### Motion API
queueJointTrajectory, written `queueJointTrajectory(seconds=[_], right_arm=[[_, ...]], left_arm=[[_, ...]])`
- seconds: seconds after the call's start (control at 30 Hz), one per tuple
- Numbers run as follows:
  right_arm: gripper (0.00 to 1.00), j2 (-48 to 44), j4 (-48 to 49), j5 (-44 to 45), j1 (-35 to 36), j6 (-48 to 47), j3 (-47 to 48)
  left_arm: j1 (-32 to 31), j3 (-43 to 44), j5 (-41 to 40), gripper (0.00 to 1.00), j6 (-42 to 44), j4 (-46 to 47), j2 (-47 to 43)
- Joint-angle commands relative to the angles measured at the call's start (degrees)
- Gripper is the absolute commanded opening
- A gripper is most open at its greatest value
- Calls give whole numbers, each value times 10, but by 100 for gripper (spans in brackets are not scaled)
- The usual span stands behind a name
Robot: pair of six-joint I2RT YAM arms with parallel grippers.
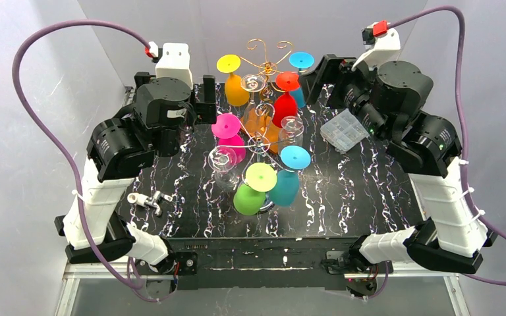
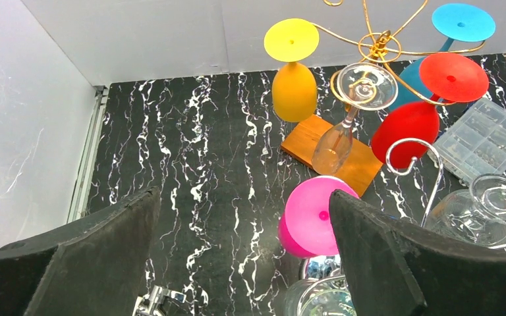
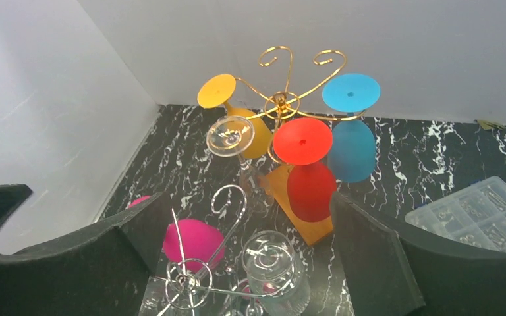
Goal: Take the wine glass off the wine glass rack
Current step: Pick up the wine glass from the wine rack.
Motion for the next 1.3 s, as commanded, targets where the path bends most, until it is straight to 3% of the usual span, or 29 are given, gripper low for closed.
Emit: queueJointTrajectory(seconds=[0.0, 0.23, 0.4, 0.67, 0.77, 0.87, 1.2, 1.27], right_arm=[[100, -4, -5, 3, 0, 11, -13], [100, 21, -56, 19, 1, 13, -16], [100, 61, -92, 12, -21, 10, -1], [100, 56, -54, -193, -220, 17, -41], [100, 50, -35, -242, -255, 22, -53], [100, 44, -29, -275, -277, 31, -61], [100, -17, 8, -371, -288, 69, -166], [95, -19, 8, -395, -288, 78, -179]], left_arm=[[-1, 12, -29, 99, -13, -14, -30], [-1, 8, -47, 99, -28, -45, -31], [-1, -18, -6, 99, -9, -39, -53], [8, -38, 0, 99, 5, -31, -62], [55, -22, 53, 99, -1, -47, -47], [138, -18, 165, 99, -19, -64, -34], [226, -53, 302, 99, -22, -34, -28], [233, -59, 318, 99, -25, -34, -28]])
